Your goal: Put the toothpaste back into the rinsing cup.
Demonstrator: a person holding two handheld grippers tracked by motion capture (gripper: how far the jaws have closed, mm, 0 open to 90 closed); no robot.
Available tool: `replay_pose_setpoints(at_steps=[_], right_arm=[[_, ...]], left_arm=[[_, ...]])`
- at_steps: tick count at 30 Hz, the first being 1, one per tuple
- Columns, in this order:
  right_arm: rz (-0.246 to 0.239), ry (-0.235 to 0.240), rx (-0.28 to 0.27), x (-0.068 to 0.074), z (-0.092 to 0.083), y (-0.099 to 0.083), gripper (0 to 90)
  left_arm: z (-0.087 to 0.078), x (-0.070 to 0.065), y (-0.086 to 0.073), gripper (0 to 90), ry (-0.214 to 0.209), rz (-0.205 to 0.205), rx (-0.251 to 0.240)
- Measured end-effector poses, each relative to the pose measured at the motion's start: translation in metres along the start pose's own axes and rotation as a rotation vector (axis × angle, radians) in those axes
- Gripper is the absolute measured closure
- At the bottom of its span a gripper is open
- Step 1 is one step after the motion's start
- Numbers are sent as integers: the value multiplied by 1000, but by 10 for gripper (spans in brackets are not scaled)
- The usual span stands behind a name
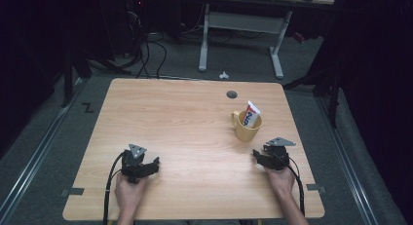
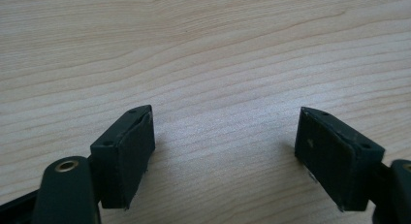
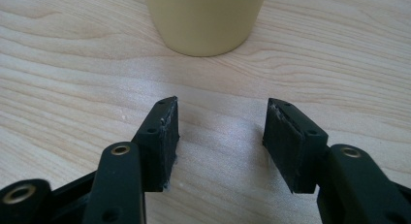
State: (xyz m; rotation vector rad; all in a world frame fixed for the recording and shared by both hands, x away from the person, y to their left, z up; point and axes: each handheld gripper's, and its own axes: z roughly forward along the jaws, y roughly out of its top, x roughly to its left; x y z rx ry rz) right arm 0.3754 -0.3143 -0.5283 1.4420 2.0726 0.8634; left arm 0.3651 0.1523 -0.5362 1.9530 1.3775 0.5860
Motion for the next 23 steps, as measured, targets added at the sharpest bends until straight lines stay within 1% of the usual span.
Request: replay_pose_setpoints(at_steps=[3,23], right_arm=[[4,-2,-14,0,1,-1,452],[6,1,-11,0,1,-1,423]], left_arm=[[0,0,0,224,0,0,0],[0,0,0,225,0,0,0]])
